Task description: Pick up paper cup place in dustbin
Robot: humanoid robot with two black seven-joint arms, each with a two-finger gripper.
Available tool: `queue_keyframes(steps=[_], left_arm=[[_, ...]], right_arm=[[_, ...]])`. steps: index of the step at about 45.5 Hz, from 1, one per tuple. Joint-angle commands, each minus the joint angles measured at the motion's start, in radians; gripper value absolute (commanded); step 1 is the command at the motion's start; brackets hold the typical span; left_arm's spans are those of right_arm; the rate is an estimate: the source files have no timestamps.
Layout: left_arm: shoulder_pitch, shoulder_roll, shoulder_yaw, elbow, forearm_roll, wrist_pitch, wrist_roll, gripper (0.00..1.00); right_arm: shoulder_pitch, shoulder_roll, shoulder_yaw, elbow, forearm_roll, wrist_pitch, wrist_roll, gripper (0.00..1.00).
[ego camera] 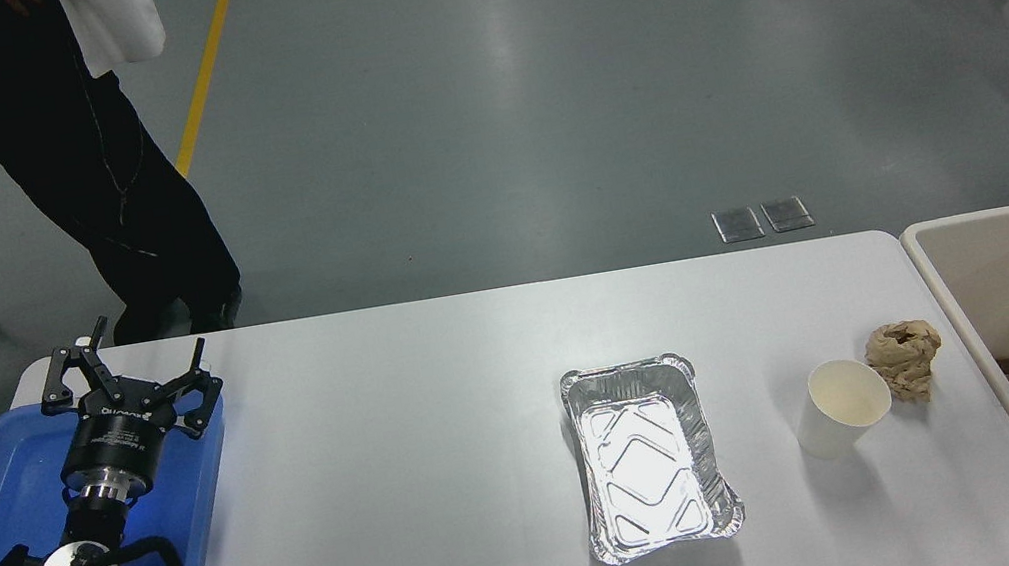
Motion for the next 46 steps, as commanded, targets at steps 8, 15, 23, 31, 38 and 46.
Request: queue_keyframes(steps=[8, 15, 23, 31, 38, 46], left_arm=[[0.0, 0.0, 0.0, 0.001, 0.0, 0.0, 0.0, 0.99], [0.0, 0.0, 0.0, -0.001, 0.0, 0.0, 0.0, 0.99], [0.0, 0.0, 0.0, -0.001, 0.0, 0.0, 0.0, 0.99], [0.0, 0.0, 0.0, -0.001, 0.0, 0.0, 0.0, 0.99], [0.0, 0.0, 0.0, -0.001, 0.0, 0.0, 0.0, 0.99], [0.0, 0.0, 0.0, -0.001, 0.0, 0.0, 0.0, 0.99]], right_arm=[[0.005, -0.003, 0.001, -0.001, 0.001, -0.001, 0.001, 1.0], [0.011, -0.003, -0.005, -0.001, -0.001, -0.001, 0.001, 1.0], [0.025, -0.005, -0.008, 0.001, -0.018, 0.002, 0.001, 1.0], [0.035, -0.006, -0.089, 0.002, -0.044, 0.01, 0.001, 1.0], [0.049, -0.006, -0.221, 0.001, -0.047, 0.007, 0.001, 1.0], [0.078, -0.006, -0.281, 0.015, -0.048, 0.015, 0.001, 1.0]])
